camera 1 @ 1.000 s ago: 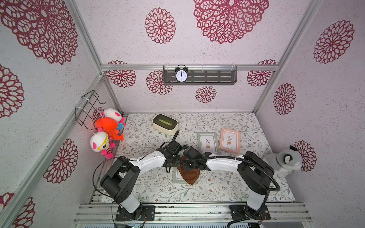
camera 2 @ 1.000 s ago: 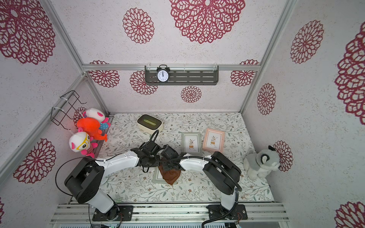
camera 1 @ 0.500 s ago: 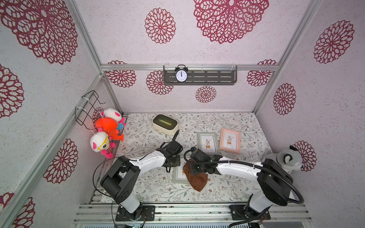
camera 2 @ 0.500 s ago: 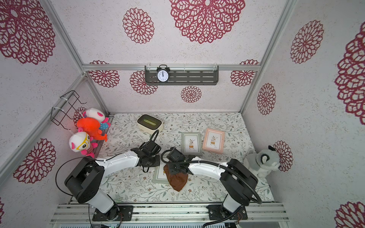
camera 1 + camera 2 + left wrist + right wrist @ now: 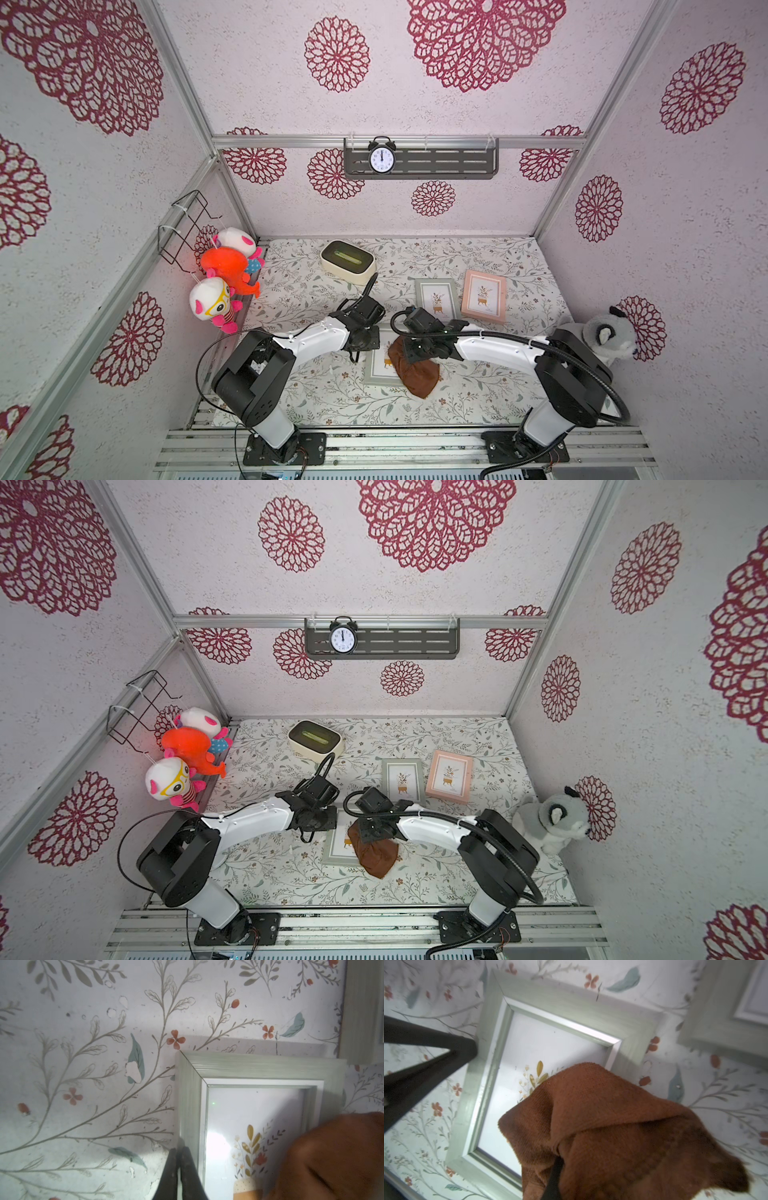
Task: Wipe the picture frame with a cloth
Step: Wipe the dirt from the picture frame.
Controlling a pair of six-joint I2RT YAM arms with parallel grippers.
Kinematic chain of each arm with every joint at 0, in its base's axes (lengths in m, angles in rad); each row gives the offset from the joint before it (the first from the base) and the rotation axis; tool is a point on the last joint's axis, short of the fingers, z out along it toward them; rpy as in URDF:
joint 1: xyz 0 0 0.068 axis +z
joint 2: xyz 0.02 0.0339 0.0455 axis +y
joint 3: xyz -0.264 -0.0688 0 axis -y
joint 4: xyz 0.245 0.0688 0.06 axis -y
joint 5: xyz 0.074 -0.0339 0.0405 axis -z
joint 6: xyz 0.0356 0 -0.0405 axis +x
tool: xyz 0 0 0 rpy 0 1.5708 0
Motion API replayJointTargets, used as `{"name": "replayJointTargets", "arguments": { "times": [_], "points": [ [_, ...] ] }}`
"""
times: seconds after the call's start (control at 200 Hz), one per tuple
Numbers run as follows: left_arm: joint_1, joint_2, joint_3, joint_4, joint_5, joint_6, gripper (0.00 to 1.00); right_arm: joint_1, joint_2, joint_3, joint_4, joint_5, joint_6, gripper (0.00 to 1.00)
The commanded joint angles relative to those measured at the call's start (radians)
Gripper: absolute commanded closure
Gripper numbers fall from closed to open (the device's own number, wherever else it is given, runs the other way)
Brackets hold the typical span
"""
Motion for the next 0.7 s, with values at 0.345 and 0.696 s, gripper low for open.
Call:
{"name": "replayJointTargets", "arguments": {
  "times": [0.345,0.696],
  "points": [
    [-0.006,0.153,-0.076,-0.076,0.064,-0.002,0.92,0.021,0.22,0.139,0.068,-0.024,-0.04,1.0],
    [-0.006,0.156,-0.073,-0.084,0.061,-0.005,0.92,0.084,0.166,0.053,0.065,-0.175,-0.031,1.0]
  ]
}}
